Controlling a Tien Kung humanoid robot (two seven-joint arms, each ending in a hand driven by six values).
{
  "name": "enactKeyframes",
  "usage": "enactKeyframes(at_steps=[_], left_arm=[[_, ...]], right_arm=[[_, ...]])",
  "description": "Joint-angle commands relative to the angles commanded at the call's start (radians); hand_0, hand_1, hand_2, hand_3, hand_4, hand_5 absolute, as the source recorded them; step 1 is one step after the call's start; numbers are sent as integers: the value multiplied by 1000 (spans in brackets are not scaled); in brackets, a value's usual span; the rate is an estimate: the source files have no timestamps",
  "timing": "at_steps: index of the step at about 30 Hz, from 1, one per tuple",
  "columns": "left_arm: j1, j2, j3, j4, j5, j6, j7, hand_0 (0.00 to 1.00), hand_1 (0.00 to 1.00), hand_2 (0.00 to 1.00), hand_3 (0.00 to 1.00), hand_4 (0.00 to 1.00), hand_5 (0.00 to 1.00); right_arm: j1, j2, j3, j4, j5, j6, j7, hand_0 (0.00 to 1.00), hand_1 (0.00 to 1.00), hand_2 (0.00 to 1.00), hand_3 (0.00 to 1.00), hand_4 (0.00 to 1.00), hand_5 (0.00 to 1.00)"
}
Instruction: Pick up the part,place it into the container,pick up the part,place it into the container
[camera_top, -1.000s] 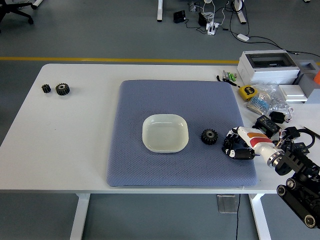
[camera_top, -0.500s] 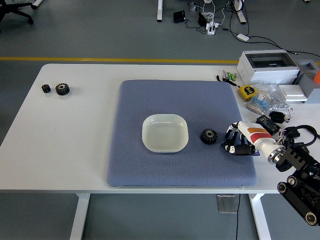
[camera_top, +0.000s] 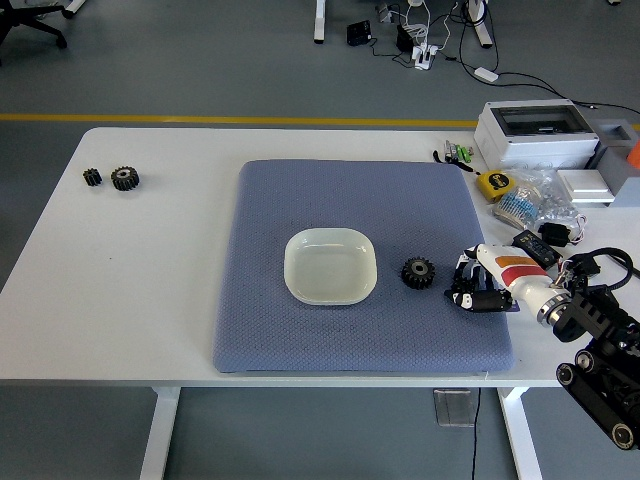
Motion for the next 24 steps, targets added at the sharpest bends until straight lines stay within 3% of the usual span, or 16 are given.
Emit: enactKeyframes(at_steps=[2, 3, 8, 9, 24], left_arm=[[0, 0, 0, 0, 0, 0, 0, 721, 729, 786, 617, 717, 561], [-1, 0, 1, 0, -1, 0, 0, 720, 728, 786, 616, 716, 560], [-1, 0, 0, 0, 1, 1, 0, 720, 728, 786, 616, 716, 560], [-1, 0, -1, 0, 2, 1, 0, 719, 727, 784, 615, 713, 557], [-2, 0, 2, 0, 2, 2, 1, 716, 724, 783, 614, 711, 557]], right_arm=[[1, 0, -1, -2, -7, -1, -1, 2, 140, 263, 366, 789, 396], [2, 0, -2, -3, -11, -3, -2, 2, 60, 180, 251, 755, 431], [3, -1, -11, -4, -28, 1, -9, 2, 60, 180, 251, 755, 431], [4, -1, -13, -5, -30, 2, -11, 2, 40, 135, 201, 750, 440], [7, -6, -4, 13, -35, -15, -1, 2, 36, 125, 180, 751, 443]])
